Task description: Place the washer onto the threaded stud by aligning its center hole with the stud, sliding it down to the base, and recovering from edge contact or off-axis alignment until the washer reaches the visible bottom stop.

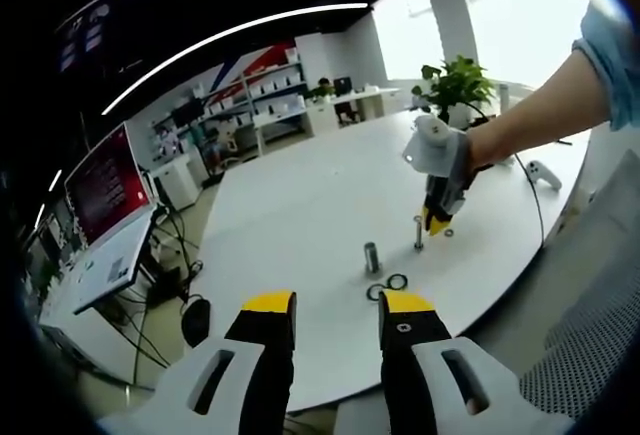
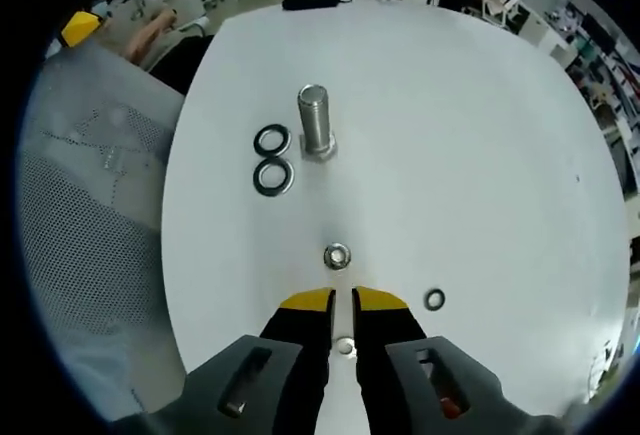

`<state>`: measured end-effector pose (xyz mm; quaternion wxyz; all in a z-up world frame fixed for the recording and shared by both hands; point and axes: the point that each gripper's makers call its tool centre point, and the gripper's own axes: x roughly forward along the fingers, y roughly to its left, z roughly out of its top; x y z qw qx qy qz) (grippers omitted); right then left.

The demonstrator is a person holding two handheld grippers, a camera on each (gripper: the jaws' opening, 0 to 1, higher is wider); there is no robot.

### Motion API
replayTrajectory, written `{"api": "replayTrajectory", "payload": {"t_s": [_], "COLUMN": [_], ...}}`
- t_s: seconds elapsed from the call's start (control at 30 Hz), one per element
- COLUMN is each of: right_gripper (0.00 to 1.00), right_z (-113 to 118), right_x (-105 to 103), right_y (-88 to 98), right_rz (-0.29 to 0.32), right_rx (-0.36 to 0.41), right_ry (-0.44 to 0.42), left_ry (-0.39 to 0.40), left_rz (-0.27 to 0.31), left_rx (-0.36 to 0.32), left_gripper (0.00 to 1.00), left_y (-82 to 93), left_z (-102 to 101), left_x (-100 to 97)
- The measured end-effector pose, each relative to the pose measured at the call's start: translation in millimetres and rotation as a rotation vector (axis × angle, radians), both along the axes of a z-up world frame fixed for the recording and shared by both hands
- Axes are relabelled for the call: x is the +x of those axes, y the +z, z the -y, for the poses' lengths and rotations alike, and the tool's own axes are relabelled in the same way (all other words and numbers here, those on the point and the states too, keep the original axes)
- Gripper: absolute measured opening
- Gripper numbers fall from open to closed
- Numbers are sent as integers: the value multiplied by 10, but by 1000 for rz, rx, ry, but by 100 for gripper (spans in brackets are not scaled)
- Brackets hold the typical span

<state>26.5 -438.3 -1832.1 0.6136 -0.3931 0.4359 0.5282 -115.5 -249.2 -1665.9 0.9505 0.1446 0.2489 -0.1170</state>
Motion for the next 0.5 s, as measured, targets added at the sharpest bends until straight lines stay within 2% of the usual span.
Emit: {"api": "replayTrajectory", "payload": {"t_s": [0.23, 0.5], "right_gripper": [12, 17], "right_z": [158, 355], "right_x": [2, -16], "right_y": [-42, -92], "right_rz": [-19, -20], "right_rx": [-19, -67], "right_ry": [-27, -19], "left_ry": [-1, -8], "left_rz": [-2, -9], "left_rx": [1, 6], "left_gripper": [30, 30], "left_y": [-4, -19], "left_z": [-1, 10], "left_x": [-1, -6]}}
